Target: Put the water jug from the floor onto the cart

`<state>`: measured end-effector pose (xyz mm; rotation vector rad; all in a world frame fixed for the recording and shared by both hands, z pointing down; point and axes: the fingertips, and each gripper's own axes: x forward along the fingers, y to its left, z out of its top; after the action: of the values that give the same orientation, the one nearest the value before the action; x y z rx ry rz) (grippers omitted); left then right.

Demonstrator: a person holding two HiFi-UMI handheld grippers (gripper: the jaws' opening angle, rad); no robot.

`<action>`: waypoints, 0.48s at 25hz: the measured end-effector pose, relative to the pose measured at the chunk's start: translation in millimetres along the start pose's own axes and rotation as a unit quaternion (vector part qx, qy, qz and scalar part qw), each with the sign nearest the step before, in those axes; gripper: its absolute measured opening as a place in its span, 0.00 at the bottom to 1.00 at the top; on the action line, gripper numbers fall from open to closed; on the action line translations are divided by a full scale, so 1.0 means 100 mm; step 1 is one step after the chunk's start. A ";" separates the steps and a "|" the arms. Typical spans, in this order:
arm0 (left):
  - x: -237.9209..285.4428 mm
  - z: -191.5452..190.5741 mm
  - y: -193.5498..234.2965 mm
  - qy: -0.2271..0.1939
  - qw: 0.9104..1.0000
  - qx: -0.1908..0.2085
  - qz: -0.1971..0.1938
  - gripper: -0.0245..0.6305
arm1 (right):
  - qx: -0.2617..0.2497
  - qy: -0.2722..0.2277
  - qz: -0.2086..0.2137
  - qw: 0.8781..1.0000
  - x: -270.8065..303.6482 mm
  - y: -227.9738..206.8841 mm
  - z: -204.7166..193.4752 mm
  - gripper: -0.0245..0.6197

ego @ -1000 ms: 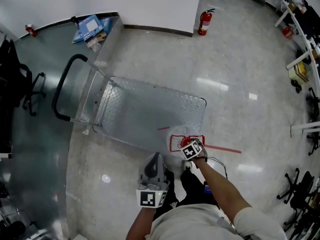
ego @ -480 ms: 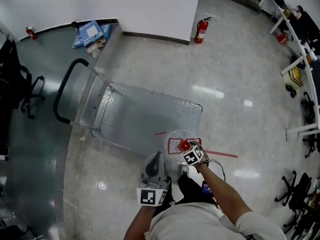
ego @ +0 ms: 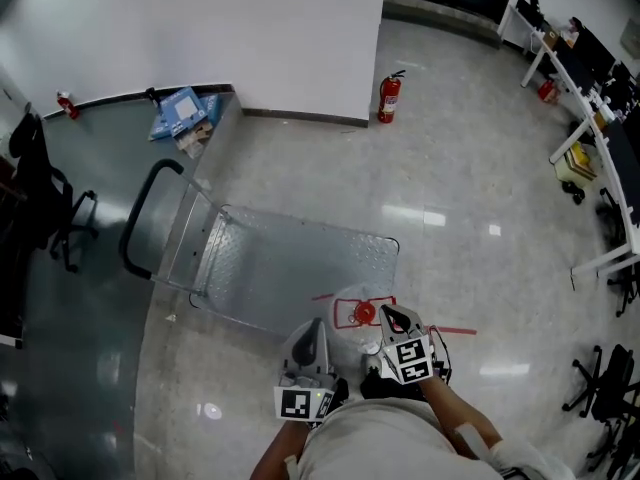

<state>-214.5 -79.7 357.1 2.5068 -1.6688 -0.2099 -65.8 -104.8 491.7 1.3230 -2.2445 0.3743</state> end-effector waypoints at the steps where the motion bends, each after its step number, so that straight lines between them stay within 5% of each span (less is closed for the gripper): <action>1: 0.01 0.04 -0.03 -0.003 1.000 -0.001 -0.002 0.04 | 0.004 -0.042 -0.010 0.999 -0.17 -0.01 0.13 0.06; 4: 0.01 0.09 -0.14 -0.009 1.000 0.007 -0.007 0.04 | 0.021 -0.137 -0.016 0.990 -0.49 0.05 0.26 0.06; 12: 0.08 0.01 -0.39 -0.003 1.000 0.001 -0.030 0.04 | 0.036 -0.175 -0.004 0.984 -0.68 0.01 0.26 0.05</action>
<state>-176.6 -72.2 348.9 2.5619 -1.5986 -0.2222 -46.3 -66.7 433.1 1.5348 -2.5304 0.2359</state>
